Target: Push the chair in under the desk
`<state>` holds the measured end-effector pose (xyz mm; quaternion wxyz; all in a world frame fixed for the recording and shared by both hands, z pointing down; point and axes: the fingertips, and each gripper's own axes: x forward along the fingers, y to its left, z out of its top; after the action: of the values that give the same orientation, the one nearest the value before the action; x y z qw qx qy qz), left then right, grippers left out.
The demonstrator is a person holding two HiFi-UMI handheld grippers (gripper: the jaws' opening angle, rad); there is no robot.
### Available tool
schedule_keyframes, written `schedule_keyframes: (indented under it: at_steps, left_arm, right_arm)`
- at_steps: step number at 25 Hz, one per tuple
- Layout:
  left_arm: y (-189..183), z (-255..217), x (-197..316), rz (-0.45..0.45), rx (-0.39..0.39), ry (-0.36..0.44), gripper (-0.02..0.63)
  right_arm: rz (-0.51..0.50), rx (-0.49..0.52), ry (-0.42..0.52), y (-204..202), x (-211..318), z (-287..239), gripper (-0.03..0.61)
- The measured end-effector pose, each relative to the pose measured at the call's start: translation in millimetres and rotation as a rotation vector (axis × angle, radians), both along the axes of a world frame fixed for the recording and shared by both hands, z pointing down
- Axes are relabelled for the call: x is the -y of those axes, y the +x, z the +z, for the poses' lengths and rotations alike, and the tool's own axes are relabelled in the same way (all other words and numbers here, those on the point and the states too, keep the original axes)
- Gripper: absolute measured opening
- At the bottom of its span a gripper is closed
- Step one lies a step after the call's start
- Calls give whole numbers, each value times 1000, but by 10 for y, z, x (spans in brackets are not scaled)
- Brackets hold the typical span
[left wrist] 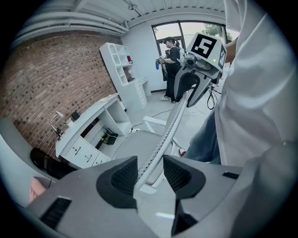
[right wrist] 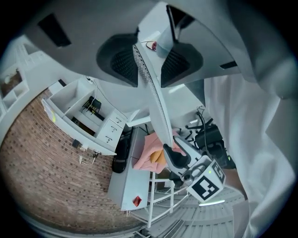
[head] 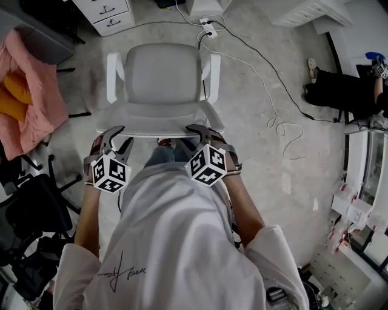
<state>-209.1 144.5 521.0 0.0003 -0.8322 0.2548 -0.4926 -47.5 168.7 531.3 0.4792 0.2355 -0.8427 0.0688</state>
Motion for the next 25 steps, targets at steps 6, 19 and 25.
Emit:
schedule_keyframes:
  at_steps: [6,19,25]
  left_arm:
    - [25,0,10,0,-11,11,158]
    - [7,-13,27,-20,-22,32,163]
    - [4,-13,38,-32,-25,36,166]
  right_arm:
    - [34,9,21,69,32,57,172]
    - [41,19,53,57,44,49,172]
    - [38,23,58,53,58,48,172]
